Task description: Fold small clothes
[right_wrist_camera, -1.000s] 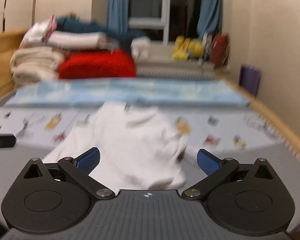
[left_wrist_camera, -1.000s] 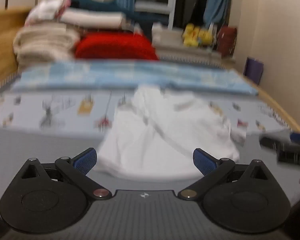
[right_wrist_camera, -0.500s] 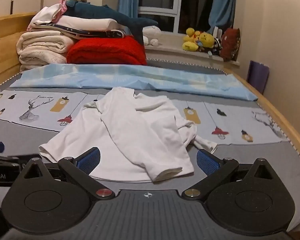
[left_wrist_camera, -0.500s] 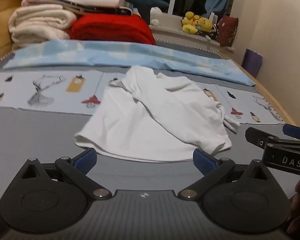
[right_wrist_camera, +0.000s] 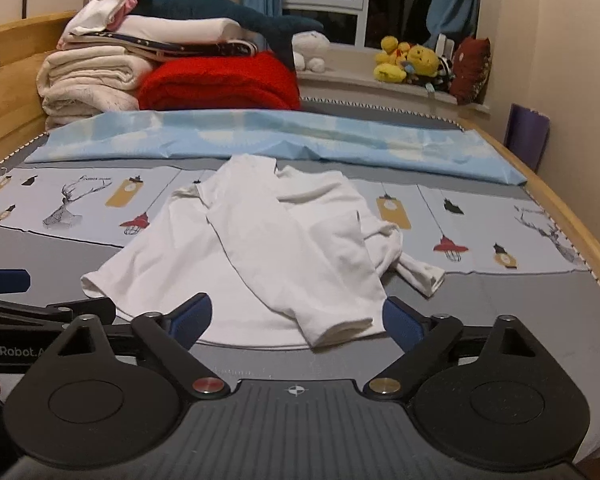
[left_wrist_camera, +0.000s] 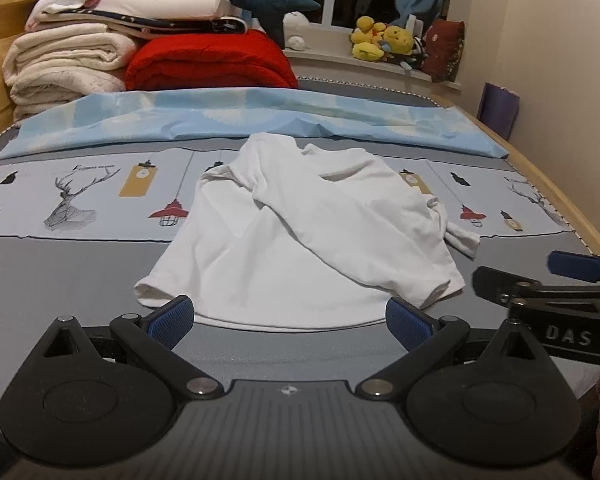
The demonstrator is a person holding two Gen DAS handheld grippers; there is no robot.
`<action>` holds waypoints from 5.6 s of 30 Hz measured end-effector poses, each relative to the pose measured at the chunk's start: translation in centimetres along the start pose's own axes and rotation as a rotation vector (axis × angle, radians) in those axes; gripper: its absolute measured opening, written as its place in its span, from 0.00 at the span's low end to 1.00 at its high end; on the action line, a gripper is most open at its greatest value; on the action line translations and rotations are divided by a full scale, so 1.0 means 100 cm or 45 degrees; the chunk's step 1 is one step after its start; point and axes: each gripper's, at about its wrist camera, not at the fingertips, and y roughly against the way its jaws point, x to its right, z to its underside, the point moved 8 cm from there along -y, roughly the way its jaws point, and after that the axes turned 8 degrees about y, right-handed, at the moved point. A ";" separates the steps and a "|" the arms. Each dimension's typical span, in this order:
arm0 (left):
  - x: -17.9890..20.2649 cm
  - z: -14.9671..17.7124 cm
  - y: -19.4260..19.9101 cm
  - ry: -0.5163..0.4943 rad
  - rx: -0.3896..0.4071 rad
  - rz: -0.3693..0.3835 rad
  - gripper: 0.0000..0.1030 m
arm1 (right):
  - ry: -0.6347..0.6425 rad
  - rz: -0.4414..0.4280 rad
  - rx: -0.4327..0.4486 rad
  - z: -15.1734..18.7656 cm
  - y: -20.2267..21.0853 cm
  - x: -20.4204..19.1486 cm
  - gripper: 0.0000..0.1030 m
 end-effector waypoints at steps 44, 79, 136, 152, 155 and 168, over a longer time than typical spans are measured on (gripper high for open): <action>0.000 0.006 -0.007 0.000 -0.026 -0.011 0.99 | 0.030 -0.036 -0.059 0.026 0.025 -0.047 0.53; -0.165 -0.069 -0.167 0.181 -0.479 -0.059 0.26 | -0.238 -0.024 -0.243 0.001 -0.130 0.100 0.20; 0.002 -0.031 -0.125 -0.332 -0.517 0.419 0.22 | 0.398 -0.524 -0.681 0.116 -0.094 0.054 0.00; 0.167 0.085 -0.155 -0.840 -0.713 0.688 0.60 | -0.291 -0.239 -0.304 0.027 -0.070 0.157 0.30; 0.173 0.121 -0.160 -1.053 -0.750 0.687 0.58 | -0.337 -0.102 -0.246 0.032 -0.040 0.184 0.31; 0.008 -0.073 -0.176 -0.267 -0.381 0.479 0.03 | -0.373 0.094 -0.214 0.044 -0.028 0.210 0.31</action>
